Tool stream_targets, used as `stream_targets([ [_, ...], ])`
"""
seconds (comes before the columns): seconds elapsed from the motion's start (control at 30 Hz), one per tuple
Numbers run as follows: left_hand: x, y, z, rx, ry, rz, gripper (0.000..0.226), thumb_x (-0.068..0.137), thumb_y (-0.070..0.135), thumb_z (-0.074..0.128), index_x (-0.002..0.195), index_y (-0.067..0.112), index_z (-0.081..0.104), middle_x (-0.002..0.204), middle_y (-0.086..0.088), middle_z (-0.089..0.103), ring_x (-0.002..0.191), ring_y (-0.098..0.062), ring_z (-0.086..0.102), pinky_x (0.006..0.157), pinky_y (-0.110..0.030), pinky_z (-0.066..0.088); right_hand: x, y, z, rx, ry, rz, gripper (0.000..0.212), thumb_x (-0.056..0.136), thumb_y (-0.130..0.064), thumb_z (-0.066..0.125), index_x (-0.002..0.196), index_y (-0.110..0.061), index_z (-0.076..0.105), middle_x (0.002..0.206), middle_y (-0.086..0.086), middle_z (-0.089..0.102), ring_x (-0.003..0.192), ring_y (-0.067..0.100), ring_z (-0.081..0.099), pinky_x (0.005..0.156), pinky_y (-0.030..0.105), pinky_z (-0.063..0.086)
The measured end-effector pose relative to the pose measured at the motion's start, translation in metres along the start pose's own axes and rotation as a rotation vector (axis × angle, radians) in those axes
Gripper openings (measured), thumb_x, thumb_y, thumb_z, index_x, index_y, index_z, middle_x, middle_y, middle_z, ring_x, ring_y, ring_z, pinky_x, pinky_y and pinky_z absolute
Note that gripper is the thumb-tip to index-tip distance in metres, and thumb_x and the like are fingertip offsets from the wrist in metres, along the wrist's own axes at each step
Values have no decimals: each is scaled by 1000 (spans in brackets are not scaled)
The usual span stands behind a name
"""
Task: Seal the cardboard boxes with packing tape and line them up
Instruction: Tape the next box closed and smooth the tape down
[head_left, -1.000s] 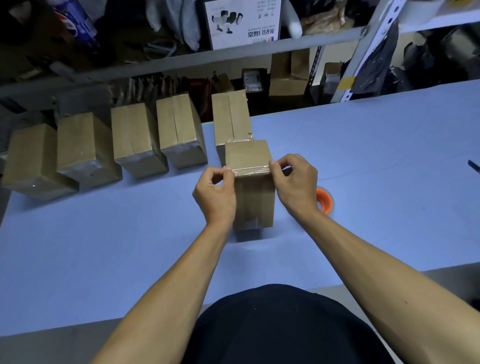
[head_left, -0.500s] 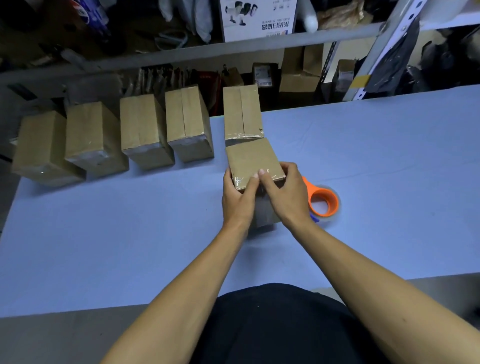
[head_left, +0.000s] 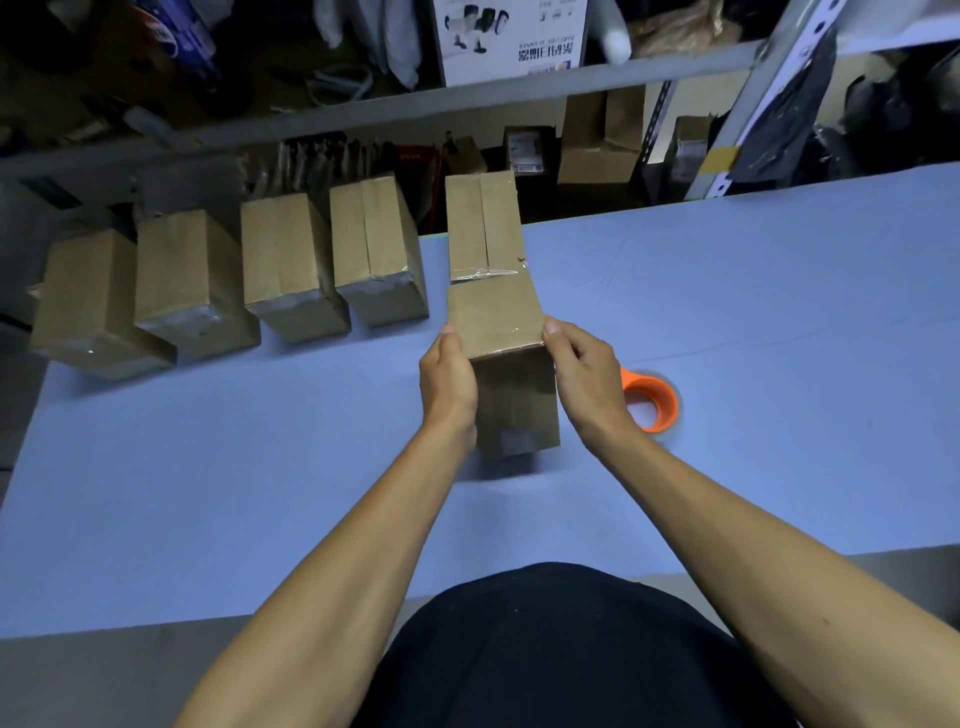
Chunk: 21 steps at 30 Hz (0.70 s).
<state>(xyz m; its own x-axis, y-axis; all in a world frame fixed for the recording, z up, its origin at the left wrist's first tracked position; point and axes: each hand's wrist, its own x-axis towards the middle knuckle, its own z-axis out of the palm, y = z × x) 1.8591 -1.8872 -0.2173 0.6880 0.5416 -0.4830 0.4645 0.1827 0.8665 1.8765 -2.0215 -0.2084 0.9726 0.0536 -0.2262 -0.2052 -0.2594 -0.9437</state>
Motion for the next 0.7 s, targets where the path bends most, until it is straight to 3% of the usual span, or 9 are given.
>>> stream_targets([
  [0.07, 5, 8, -11, 73, -82, -86, 56, 98, 62, 31, 109, 25, 71, 106, 4, 75, 101, -18, 69, 88, -38, 55, 1, -1, -4, -16, -107, -18, 31, 100, -34, 51, 128, -28, 64, 116, 1, 57, 102, -11, 53, 94, 18, 41],
  [0.1, 6, 9, -17, 103, -147, -110, 61, 95, 69, 28, 104, 28, 73, 99, 6, 77, 91, -14, 72, 78, -35, 56, 2, -1, -6, -67, -156, -29, 33, 99, -34, 53, 131, -30, 62, 116, 3, 52, 101, -12, 51, 94, 18, 41],
  [0.2, 5, 1, -33, 209, -323, -138, 57, 92, 74, 36, 100, 32, 73, 89, 12, 77, 75, -4, 72, 63, -28, 54, 6, 7, -7, -254, -239, -43, 30, 97, -36, 54, 125, -32, 64, 111, 8, 52, 93, 2, 51, 83, 23, 42],
  [0.37, -2, -43, -45, 289, -457, -141, 32, 91, 51, 64, 115, 31, 64, 102, 11, 75, 82, -6, 73, 60, -25, 56, 4, 35, 2, -314, -290, 38, 31, 102, -35, 48, 122, -22, 67, 116, 1, 68, 97, 9, 60, 85, 20, 44],
  [0.43, -5, -56, -44, 294, -421, -178, 35, 88, 52, 66, 118, 34, 59, 106, 10, 73, 86, -11, 72, 67, -33, 60, 2, 45, 6, -367, -304, 49, 31, 103, -34, 45, 120, -21, 68, 117, -1, 70, 104, 14, 62, 93, 30, 47],
  [0.5, -3, -63, -40, 284, -374, -184, 55, 82, 57, 69, 130, 38, 48, 122, 11, 66, 102, -16, 69, 81, -46, 61, 3, 49, 6, -382, -297, 63, 33, 103, -35, 45, 123, -22, 67, 120, -1, 70, 108, 16, 62, 98, 35, 46],
  [0.6, 5, -65, -41, 448, -291, -1, 86, 81, 55, 72, 151, 34, 27, 143, 11, 45, 128, -16, 50, 104, -41, 46, 7, 49, 3, -366, -314, 83, 32, 101, -37, 49, 127, -27, 64, 124, -4, 67, 109, 13, 61, 99, 34, 46],
  [0.63, 9, -64, -43, 531, -268, 115, 78, 83, 51, 72, 148, 31, 34, 141, 9, 48, 128, -15, 49, 104, -34, 43, 8, 49, 0, -333, -361, 108, 34, 98, -38, 54, 130, -31, 61, 125, -7, 66, 110, 11, 61, 99, 33, 47],
  [0.7, 12, -61, -44, 620, -261, 282, 50, 84, 45, 72, 128, 30, 52, 123, 10, 61, 114, -15, 57, 88, -24, 43, 8, 48, -8, -262, -539, 174, 50, 90, -38, 67, 137, -39, 51, 127, -13, 63, 111, 6, 60, 98, 30, 50],
])
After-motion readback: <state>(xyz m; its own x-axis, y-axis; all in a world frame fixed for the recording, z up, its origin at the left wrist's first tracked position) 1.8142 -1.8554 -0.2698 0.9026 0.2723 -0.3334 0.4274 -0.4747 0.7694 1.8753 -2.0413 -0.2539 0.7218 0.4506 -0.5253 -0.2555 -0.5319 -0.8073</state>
